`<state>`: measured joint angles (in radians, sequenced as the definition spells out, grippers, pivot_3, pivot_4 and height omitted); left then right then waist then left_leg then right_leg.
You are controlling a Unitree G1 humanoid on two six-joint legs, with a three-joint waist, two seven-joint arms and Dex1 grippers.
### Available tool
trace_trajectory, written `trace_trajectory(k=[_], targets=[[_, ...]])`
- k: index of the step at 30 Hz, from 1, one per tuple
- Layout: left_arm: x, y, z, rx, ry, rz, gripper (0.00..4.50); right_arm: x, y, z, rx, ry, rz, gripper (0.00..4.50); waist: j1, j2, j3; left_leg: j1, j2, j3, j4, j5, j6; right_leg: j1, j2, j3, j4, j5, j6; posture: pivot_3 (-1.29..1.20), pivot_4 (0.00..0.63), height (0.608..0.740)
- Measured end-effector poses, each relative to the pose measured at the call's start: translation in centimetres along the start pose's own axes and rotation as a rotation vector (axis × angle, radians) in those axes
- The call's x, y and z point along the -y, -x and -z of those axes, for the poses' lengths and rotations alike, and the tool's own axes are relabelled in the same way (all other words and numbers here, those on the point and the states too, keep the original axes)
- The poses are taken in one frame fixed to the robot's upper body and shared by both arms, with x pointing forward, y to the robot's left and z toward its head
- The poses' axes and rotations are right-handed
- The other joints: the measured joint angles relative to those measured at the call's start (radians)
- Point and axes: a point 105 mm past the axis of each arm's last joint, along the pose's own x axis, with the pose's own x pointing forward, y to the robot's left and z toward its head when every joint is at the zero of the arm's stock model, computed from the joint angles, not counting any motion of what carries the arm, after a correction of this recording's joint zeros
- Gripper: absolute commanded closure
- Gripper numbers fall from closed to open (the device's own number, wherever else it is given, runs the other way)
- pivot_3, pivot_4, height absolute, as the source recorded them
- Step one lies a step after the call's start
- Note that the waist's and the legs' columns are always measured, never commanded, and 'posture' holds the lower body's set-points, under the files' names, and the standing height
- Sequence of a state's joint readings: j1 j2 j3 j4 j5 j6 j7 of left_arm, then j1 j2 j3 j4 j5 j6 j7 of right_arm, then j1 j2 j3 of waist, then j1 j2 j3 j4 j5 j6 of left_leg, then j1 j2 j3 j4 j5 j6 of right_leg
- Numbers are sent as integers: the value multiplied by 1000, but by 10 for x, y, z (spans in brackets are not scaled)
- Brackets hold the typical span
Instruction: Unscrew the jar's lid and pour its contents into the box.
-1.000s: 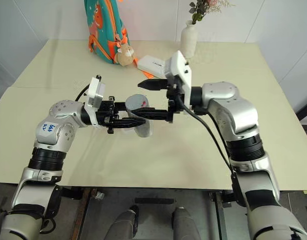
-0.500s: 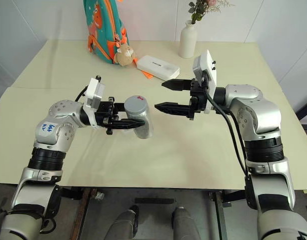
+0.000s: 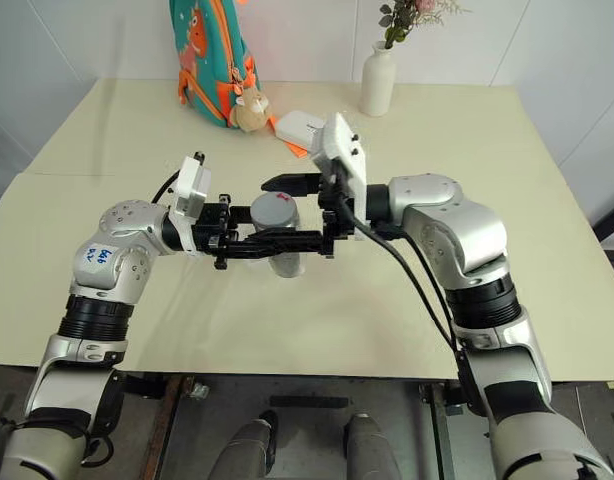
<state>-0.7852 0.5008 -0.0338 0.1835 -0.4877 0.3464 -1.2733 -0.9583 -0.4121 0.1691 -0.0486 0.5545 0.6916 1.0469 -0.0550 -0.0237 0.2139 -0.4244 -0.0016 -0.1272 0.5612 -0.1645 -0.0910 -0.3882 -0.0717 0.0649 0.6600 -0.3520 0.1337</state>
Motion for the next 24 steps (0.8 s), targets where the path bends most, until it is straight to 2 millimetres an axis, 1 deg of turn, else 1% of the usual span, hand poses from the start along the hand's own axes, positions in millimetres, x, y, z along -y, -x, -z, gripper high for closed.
trace_trajectory(k=[6, 12, 16, 24], targets=[[0, -1, 0, 4, 1, 4, 2498, 9, -7, -3, 2, 15, 39, 20, -1, 0, 0, 0, 0, 0, 0, 0, 0, -1, 0, 0, 1, 0, 0, 0, 150, 740], [0, -1, 0, 3, 1, 2, 2498, 11, -6, -4, 3, 27, 43, 20, 0, 0, 0, 0, 0, 0, 0, 0, 0, -1, 0, 0, 0, 0, 0, 0, 150, 740], [-1, -1, 0, 1, 1, -5, 2498, 12, 0, -4, -7, 45, 47, 20, 0, 0, 0, 0, 0, 0, 0, 0, 0, 0, 0, 0, 0, 0, 0, 0, 150, 740], [-3, 0, 2, -15, 0, -23, 2498, 15, 22, 0, -23, 58, 56, 20, -1, 0, 0, 0, 0, 0, 0, 0, 0, -1, 0, 0, 0, 0, 0, 0, 150, 740]])
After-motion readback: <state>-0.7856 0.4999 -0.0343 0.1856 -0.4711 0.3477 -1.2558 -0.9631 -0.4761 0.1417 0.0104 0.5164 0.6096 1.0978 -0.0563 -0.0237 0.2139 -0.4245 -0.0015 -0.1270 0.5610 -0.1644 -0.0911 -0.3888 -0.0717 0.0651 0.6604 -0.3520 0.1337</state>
